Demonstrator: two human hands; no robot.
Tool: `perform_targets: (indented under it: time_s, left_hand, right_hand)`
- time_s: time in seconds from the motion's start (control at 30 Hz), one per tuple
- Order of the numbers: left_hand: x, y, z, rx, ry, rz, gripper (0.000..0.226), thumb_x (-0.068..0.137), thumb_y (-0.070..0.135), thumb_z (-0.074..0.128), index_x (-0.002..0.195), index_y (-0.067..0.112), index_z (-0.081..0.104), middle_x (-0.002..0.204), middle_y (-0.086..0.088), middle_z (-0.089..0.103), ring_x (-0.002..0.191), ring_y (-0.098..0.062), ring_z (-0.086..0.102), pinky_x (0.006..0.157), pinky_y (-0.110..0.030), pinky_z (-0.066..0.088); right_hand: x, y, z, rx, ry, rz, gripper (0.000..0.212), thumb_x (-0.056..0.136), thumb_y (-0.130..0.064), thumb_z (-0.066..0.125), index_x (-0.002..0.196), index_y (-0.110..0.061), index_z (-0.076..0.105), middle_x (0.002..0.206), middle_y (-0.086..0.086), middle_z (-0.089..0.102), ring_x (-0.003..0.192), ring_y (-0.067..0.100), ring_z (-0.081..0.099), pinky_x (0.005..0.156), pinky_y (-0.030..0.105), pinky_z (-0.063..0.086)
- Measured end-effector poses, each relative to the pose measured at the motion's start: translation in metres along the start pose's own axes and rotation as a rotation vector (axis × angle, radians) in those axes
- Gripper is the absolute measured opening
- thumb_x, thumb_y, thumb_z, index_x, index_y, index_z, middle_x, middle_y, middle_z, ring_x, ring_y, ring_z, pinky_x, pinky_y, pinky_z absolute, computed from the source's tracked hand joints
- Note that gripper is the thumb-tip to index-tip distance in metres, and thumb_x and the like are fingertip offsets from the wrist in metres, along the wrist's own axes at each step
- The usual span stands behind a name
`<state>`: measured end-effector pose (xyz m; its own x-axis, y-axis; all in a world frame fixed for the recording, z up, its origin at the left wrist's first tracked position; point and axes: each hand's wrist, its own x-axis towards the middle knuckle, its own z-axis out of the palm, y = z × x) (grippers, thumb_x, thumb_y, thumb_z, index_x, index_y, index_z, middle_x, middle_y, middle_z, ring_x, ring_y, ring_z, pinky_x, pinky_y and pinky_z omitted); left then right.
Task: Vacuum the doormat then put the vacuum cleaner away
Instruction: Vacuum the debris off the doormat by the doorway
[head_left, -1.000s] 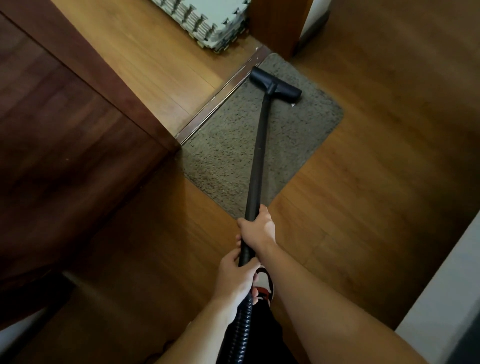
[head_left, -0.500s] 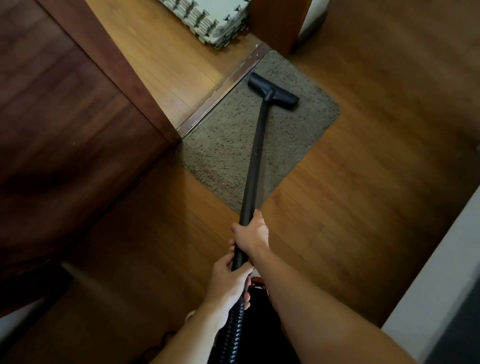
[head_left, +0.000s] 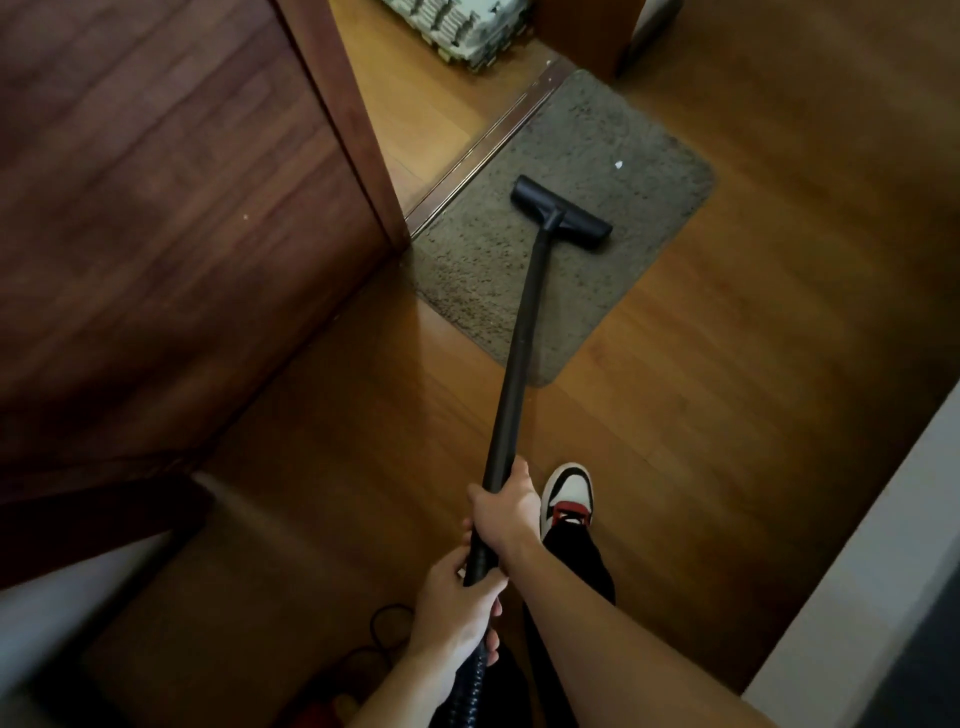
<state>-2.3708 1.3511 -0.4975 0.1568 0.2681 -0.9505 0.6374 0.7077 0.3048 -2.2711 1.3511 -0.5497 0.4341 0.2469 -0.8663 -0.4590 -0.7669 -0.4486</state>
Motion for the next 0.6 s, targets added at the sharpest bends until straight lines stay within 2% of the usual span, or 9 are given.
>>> perform_targets:
  time_s: [0.13, 0.23, 0.43, 0.6]
  left_hand:
    - [-0.006, -0.025, -0.007, 0.016, 0.014, -0.012, 0.015, 0.089, 0.016, 0.069, 0.095, 0.004, 0.063, 0.063, -0.009, 0.058, 0.036, -0.022, 0.046, 0.042, -0.029, 0.043]
    - [-0.01, -0.031, -0.005, -0.002, 0.001, -0.02, 0.012, 0.089, 0.017, 0.069, 0.094, 0.007, 0.064, 0.067, -0.011, 0.058, 0.036, -0.021, 0.046, 0.041, -0.029, 0.044]
    - [-0.009, -0.028, 0.004, -0.018, -0.017, -0.015, 0.008, 0.091, 0.018, 0.068, 0.089, 0.011, 0.066, 0.063, -0.01, 0.057, 0.037, -0.022, 0.045, 0.042, -0.027, 0.043]
    - [0.0, -0.013, 0.014, -0.008, -0.011, -0.014, 0.008, 0.092, 0.017, 0.068, 0.1, 0.014, 0.067, 0.062, -0.01, 0.058, 0.036, -0.022, 0.048, 0.039, -0.027, 0.043]
  right_hand:
    - [-0.014, 0.02, 0.01, -0.004, 0.017, -0.011, 0.044, 0.094, -0.01, 0.059, 0.132, -0.021, 0.039, 0.081, 0.016, 0.065, 0.041, 0.014, 0.06, 0.045, 0.028, 0.053]
    - [-0.019, 0.027, 0.008, -0.014, 0.025, -0.013, 0.049, 0.095, -0.011, 0.059, 0.138, -0.019, 0.037, 0.082, 0.017, 0.065, 0.04, 0.012, 0.06, 0.043, 0.026, 0.051]
    - [-0.017, 0.023, -0.002, -0.011, 0.022, -0.017, 0.047, 0.096, -0.011, 0.058, 0.138, -0.019, 0.037, 0.086, 0.019, 0.066, 0.041, 0.012, 0.06, 0.042, 0.025, 0.05]
    - [-0.005, 0.012, -0.013, 0.003, 0.011, -0.022, 0.044, 0.096, -0.011, 0.056, 0.136, -0.018, 0.037, 0.08, 0.015, 0.065, 0.041, 0.011, 0.061, 0.042, 0.024, 0.05]
